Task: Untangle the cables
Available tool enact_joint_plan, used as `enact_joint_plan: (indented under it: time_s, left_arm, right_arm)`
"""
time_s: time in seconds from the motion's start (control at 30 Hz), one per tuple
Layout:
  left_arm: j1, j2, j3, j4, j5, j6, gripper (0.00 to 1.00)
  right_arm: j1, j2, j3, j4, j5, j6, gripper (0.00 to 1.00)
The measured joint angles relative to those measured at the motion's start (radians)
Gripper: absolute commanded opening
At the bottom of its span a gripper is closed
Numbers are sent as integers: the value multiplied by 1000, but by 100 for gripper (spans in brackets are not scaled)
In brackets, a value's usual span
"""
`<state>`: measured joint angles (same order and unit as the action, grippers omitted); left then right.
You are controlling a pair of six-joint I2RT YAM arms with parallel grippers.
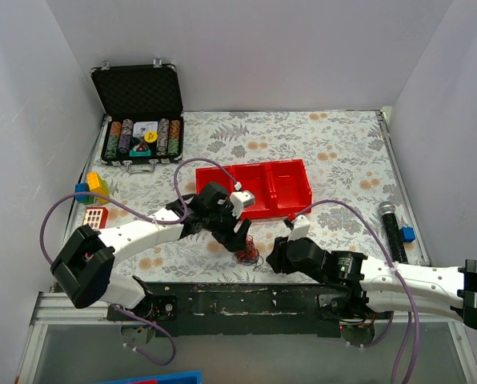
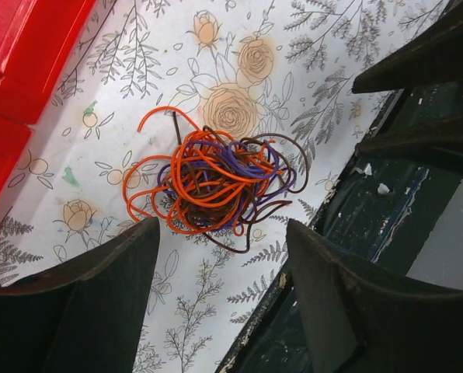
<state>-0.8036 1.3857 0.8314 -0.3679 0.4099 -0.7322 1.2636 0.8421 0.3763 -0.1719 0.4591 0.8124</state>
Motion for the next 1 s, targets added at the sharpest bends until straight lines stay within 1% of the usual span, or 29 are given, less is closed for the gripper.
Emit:
enact_joint_plan:
  time_s: [0.1, 0.2, 0.23, 0.33, 0.43, 0.47, 0.7, 0.87, 1.0]
  left_arm:
    - [-3, 7, -15, 15, -27, -27, 56]
    - [-4, 16, -17, 40, -45, -47, 54]
    - [-4, 19, -17, 46, -48, -53, 52]
    - [-4, 32, -17, 66, -47, -71, 43]
    - [-4, 49, -19, 82, -44, -86, 40]
    - [-4, 52, -21, 86, -43, -88, 38]
    - [-4, 56, -39, 100, -44, -110, 0]
    - [-4, 56, -33, 97, -43, -117, 0]
    - [-4, 52, -16, 72, -43, -105, 0]
  right_arm:
    - [0, 9, 0, 5, 0, -4, 49]
    - [0, 14, 0, 12, 0, -7, 46]
    - [0, 16, 0, 16, 0, -8, 45]
    - [0, 22, 0, 22, 4, -12, 44]
    - [0, 38, 1, 26, 6, -23, 44]
    - [0, 42, 2, 26, 6, -27, 44]
    - [-1, 48, 13, 33, 7, -47, 42]
    - [-8, 50, 15, 49, 7, -65, 43]
    - [-20, 68, 25, 69, 6, -98, 54]
